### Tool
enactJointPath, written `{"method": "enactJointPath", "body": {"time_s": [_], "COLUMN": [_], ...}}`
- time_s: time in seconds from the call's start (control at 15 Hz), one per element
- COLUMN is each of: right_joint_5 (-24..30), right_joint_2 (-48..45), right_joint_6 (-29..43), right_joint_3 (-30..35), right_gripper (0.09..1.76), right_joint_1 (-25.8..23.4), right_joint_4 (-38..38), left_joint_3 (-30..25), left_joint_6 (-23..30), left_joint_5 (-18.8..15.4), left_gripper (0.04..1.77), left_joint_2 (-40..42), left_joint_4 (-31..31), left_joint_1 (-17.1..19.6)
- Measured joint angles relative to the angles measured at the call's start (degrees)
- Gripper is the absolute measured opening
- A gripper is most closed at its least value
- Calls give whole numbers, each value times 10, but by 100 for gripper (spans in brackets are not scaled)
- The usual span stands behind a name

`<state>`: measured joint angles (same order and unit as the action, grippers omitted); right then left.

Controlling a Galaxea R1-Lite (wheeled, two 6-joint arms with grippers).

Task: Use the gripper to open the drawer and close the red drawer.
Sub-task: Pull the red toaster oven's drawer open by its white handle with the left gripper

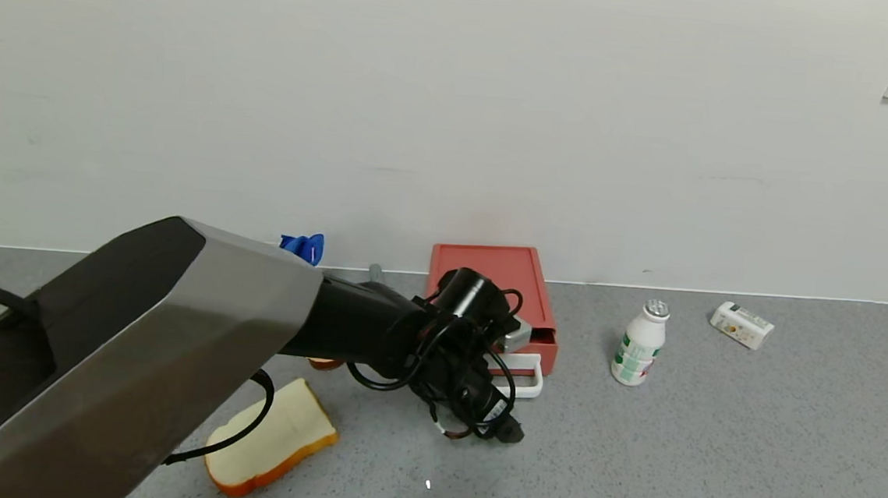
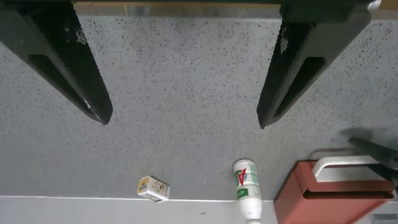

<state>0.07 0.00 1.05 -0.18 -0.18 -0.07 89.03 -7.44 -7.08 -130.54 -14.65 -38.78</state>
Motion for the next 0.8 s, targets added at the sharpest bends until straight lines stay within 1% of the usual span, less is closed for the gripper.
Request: {"method": "enactJointPath", "body": {"time_s": [0.47,0.8], "right_joint_5": [0,0], "right_joint_2": [0,0], "right_joint_6": [0,0], "right_joint_3": [0,0], "right_gripper": [171,171], "right_joint_1": [0,0], "right_joint_4": [0,0], "left_joint_3": [-52,-98], "left_joint_6": [50,55], "left_joint_5": [0,2], "left_gripper": [172,172], "left_joint_2": [37,60], "left_joint_4": [-1,7], "left_joint_1": [-26,-47]}}
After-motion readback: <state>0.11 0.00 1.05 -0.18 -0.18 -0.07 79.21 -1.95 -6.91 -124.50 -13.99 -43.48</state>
